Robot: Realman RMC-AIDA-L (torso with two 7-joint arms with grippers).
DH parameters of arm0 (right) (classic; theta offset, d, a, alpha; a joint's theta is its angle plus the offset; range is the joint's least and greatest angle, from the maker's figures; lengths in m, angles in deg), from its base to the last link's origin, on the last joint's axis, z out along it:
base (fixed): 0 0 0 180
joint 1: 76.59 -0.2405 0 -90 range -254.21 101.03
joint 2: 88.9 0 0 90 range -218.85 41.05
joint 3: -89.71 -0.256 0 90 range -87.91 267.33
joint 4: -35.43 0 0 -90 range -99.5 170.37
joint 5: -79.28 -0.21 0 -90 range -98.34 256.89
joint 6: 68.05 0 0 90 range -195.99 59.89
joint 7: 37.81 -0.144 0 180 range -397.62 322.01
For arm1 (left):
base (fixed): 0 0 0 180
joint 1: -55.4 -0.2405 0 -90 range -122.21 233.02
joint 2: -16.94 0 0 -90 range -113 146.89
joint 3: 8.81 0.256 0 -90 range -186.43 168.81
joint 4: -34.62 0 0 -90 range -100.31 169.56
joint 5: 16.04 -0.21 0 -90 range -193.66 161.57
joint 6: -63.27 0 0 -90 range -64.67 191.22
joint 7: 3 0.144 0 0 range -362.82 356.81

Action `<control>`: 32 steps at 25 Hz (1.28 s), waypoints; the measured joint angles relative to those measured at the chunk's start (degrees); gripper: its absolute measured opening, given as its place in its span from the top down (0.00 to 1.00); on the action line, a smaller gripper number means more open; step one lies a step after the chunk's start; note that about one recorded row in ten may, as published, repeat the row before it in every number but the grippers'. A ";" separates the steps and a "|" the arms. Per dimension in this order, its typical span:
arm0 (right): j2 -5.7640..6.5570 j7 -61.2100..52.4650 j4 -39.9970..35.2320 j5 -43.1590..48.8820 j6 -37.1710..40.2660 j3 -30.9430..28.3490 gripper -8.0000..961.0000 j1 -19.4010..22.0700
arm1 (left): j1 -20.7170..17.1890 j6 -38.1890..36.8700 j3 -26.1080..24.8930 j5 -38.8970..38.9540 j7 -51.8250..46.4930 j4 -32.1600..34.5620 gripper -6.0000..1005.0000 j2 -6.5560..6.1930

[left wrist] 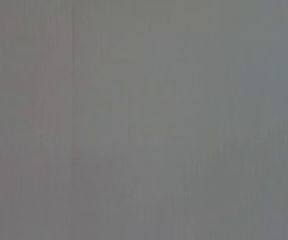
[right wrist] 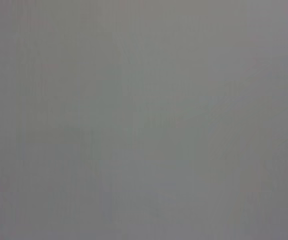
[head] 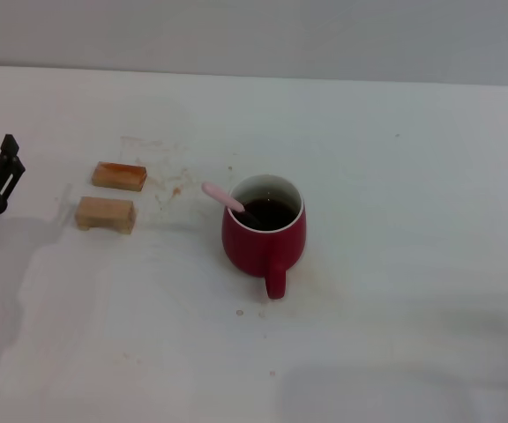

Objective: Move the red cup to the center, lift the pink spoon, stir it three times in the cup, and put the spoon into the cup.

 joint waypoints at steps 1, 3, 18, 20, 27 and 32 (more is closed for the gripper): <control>0.00 0.00 0.00 0.01 0.00 0.00 0.99 -0.03 | -0.06 -0.06 0.02 0.00 0.04 0.01 0.16 0.03; 0.04 0.00 -0.02 0.03 -0.02 0.00 0.99 -0.11 | -0.12 -0.14 0.01 0.00 0.04 0.02 0.16 0.05; 0.13 -0.10 -1.59 -0.09 -1.20 0.00 0.99 -1.66 | 0.01 -0.26 0.05 0.10 0.17 0.03 0.16 0.07; 0.12 -0.06 -1.60 0.00 -1.27 0.00 0.99 -1.72 | 0.05 -0.27 0.06 0.10 0.15 0.02 0.16 0.07; 0.07 -0.01 -1.58 -0.02 -1.18 0.00 0.99 -1.83 | 0.15 -0.27 0.04 0.09 -0.27 -0.17 0.16 0.07; -0.02 0.00 -1.58 0.05 -1.09 0.00 0.99 -1.78 | -0.16 -0.27 0.07 0.08 -0.38 -0.36 0.16 0.06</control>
